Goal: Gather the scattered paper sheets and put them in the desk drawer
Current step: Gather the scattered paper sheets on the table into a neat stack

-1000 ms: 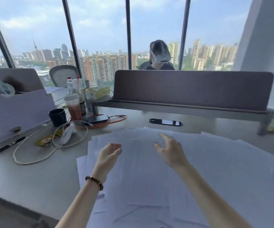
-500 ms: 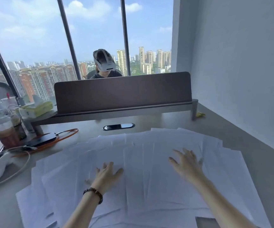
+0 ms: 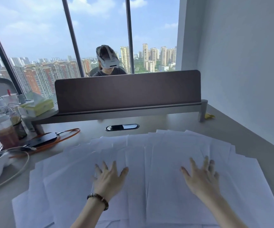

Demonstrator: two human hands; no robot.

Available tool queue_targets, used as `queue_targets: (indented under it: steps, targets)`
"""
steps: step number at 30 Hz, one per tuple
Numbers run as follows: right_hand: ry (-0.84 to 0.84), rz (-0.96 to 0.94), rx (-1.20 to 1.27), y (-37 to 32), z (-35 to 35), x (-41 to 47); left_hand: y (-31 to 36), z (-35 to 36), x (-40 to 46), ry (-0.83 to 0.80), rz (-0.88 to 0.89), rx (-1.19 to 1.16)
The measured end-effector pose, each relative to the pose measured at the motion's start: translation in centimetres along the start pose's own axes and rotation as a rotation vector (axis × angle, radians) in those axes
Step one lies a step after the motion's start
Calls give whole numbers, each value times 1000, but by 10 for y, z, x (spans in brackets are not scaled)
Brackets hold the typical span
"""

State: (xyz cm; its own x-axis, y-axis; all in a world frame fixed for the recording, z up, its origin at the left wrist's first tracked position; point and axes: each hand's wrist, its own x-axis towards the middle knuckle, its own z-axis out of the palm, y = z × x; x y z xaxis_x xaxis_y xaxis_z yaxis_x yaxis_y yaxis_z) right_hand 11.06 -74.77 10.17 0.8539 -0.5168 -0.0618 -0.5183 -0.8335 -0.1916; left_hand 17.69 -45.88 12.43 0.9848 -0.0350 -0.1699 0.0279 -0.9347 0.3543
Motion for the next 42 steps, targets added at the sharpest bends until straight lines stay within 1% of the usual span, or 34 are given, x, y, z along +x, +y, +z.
queue_targets:
  steps: [2,3,5,10,12,14,17,19,22,23,24,26,29,33,35,36,39,42]
  targets:
    - [-36,43,-34,4,2,2,-8,-3,3,-50,-78,85]
    - [-56,46,-44,3,4,1,-9,-1,3,-82,-91,88]
    - [-69,32,-54,-5,9,-1,-4,3,2,-105,-66,55]
    - [-75,-28,-66,-29,12,-11,16,9,-4,-64,37,-49]
    - [-75,-49,-53,-35,12,-13,20,6,-4,-43,60,-181]
    - [-75,-64,-36,-36,11,-13,20,1,-3,-22,63,-412]
    - [-62,-106,-13,-35,9,-12,15,-7,-3,-47,-16,-760]
    - [-37,-172,18,-36,8,-13,13,-7,0,-58,-75,-863]
    - [-1,-277,78,-40,7,-14,16,-5,-1,-40,-124,-914]
    - [7,-287,99,-41,5,-15,17,-5,0,-51,-139,-966]
    - [17,-271,114,-40,4,-15,18,-5,0,-76,-153,-1024]
    - [62,-178,75,-37,2,-14,19,-5,2,-120,-191,-1122]
    - [52,-93,-13,-32,0,-12,20,-2,4,-98,-174,-1140]
    - [49,-124,-8,-35,3,-8,22,4,9,-162,-110,-1102]
    - [54,-142,22,-39,0,-5,28,2,10,-173,-79,-1124]
    - [51,-143,71,-40,-2,-3,29,2,12,-166,-73,-1124]
    - [30,-137,332,-40,-8,6,32,1,19,-154,-75,-1089]
    - [28,-89,525,-36,-13,12,32,-3,23,-186,-91,-1051]
